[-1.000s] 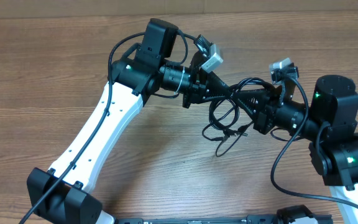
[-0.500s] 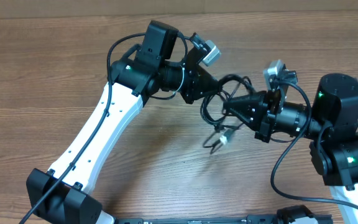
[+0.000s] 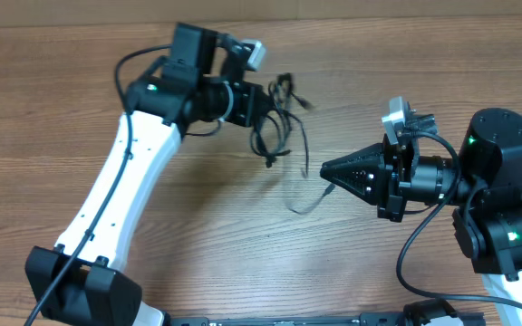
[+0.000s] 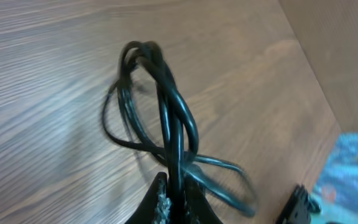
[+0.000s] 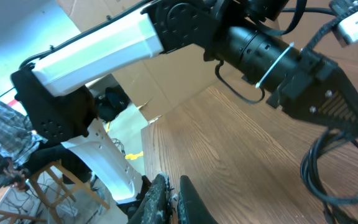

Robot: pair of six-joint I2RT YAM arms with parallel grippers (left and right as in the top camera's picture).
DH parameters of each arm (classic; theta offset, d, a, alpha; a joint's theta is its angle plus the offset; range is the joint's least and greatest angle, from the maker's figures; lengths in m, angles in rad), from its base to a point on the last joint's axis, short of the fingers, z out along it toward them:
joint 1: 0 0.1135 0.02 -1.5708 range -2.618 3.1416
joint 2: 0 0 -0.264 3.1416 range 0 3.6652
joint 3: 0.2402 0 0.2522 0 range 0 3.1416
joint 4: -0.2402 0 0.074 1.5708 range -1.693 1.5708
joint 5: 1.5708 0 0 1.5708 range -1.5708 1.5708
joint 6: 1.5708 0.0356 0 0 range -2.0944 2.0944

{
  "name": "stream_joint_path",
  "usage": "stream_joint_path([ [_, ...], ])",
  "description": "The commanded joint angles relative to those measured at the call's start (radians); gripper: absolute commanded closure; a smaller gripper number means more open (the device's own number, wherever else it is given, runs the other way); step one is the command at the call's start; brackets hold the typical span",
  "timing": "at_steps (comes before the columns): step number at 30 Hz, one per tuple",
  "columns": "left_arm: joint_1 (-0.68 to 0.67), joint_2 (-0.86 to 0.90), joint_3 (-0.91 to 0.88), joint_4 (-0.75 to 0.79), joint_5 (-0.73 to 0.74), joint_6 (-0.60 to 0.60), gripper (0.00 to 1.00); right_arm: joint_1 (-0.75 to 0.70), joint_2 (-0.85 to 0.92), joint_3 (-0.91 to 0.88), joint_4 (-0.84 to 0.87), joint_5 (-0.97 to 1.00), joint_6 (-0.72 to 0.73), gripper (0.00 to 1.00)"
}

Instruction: Untangle cables

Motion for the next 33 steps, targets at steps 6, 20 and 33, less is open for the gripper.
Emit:
stream_joint_path([
  [6, 0.063, -0.022, 0.021, -0.006, 0.219, 0.169, 0.96, 0.005, -0.012, 0.024, -0.027, 0.070, 0.005, 0.96],
  [20, 0.056, -0.022, 0.021, -0.041, 0.678, 0.640, 0.96, 0.005, -0.011, 0.024, -0.117, 0.378, 0.086, 0.20],
  [33, 0.003, -0.022, 0.021, -0.051, 0.666, 0.653, 0.96, 0.005, 0.018, 0.024, -0.106, 0.389, 0.099, 0.16],
])
